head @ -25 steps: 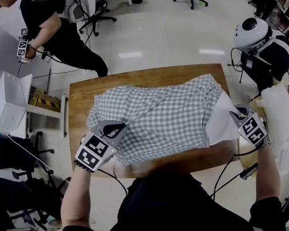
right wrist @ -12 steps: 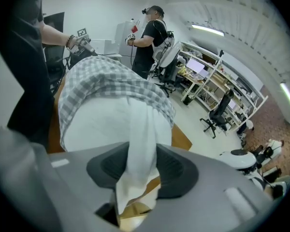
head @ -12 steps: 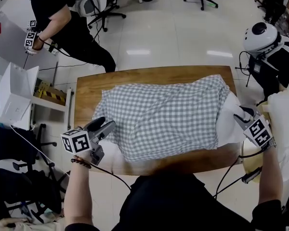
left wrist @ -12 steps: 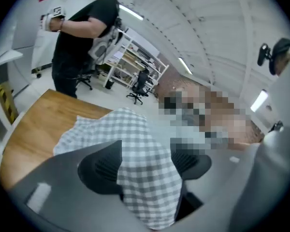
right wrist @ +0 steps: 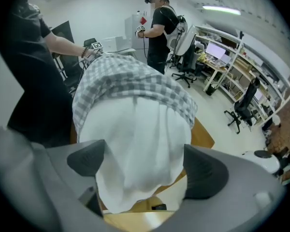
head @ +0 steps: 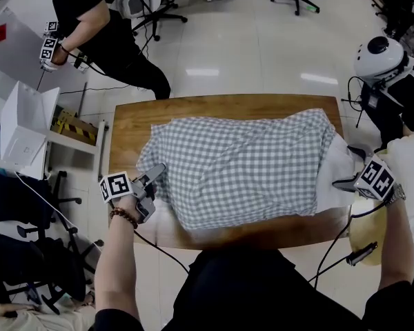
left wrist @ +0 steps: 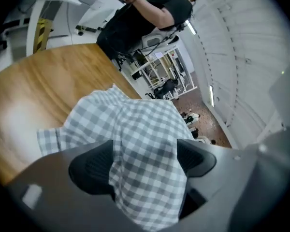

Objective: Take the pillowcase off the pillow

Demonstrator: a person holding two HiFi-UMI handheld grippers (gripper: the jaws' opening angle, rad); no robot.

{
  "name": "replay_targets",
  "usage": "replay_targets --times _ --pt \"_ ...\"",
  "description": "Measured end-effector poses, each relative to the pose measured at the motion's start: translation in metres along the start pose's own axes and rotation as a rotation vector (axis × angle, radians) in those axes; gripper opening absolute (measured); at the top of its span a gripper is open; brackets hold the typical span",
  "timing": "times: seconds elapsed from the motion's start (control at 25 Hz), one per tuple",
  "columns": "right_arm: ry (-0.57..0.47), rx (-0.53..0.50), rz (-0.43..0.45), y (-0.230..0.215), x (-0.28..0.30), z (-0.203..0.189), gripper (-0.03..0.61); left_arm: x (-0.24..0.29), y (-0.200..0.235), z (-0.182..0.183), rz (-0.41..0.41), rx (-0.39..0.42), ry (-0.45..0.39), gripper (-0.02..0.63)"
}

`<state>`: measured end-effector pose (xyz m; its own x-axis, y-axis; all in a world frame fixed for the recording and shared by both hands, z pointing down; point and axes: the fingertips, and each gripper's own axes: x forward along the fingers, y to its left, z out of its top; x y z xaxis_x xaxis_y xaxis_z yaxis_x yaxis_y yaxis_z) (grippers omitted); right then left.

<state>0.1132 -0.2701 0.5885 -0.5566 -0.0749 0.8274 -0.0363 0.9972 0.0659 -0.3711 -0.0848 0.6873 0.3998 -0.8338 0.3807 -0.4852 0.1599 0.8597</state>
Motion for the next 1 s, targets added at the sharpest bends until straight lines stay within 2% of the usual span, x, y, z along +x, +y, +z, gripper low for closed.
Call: replay_targets --times 0.08,0.2,0.24,0.28,0.36,0.4,0.44,0.48,0.6,0.64,0.72,0.8,0.84,0.88,0.96,1.0 --pt "0.024 -0.014 0.008 0.002 0.013 -0.003 0.512 0.008 0.011 -0.005 0.001 -0.096 -0.011 0.4" --pt "0.045 -0.024 0.016 0.004 0.027 -0.005 0.511 0.013 0.009 -0.022 0.069 -0.295 -0.02 0.397" --pt "0.047 -0.024 0.02 0.005 0.03 -0.004 0.508 0.014 0.009 -0.023 0.068 -0.321 -0.028 0.372" --pt "0.047 -0.023 0.025 0.006 0.032 -0.004 0.503 0.014 0.009 -0.022 0.058 -0.323 -0.037 0.315" --pt "0.043 -0.021 0.034 0.007 0.035 -0.005 0.453 0.015 0.008 -0.016 0.033 -0.273 -0.054 0.202" --pt "0.04 -0.021 0.038 0.007 0.036 -0.007 0.418 0.016 0.01 -0.01 0.01 -0.214 -0.061 0.133" --pt "0.036 -0.024 0.039 0.007 0.036 -0.008 0.389 0.016 0.012 -0.004 -0.016 -0.145 -0.066 0.005" --pt "0.032 -0.025 0.038 0.007 0.035 -0.009 0.349 0.016 0.013 0.0 -0.028 -0.1 -0.065 0.006" --pt "0.01 -0.024 0.024 0.007 0.033 -0.005 0.26 0.005 0.008 0.002 0.008 -0.071 -0.049 0.006" --pt "0.005 -0.024 0.018 0.008 0.036 -0.004 0.235 -0.001 0.007 0.003 0.033 -0.076 -0.052 0.006" --pt "0.007 -0.026 0.01 0.011 0.05 -0.001 0.175 -0.024 0.007 0.002 0.138 -0.143 -0.077 0.005" --pt "0.017 -0.029 -0.003 0.013 0.059 0.002 0.09 -0.04 0.005 0.007 0.209 -0.143 -0.105 0.005" --pt "0.02 -0.032 -0.019 0.013 0.057 0.004 0.054 -0.042 0.002 0.013 0.219 -0.097 -0.112 0.005" --pt "0.022 -0.036 -0.04 0.012 0.051 0.007 0.034 -0.04 -0.003 0.023 0.209 0.001 -0.115 0.005" --pt "0.018 -0.041 -0.087 0.008 0.037 0.011 0.023 -0.037 -0.012 0.048 0.197 0.247 -0.124 0.005" --pt "0.01 -0.04 -0.113 0.006 0.029 0.012 0.021 -0.041 -0.015 0.057 0.221 0.317 -0.135 0.005"
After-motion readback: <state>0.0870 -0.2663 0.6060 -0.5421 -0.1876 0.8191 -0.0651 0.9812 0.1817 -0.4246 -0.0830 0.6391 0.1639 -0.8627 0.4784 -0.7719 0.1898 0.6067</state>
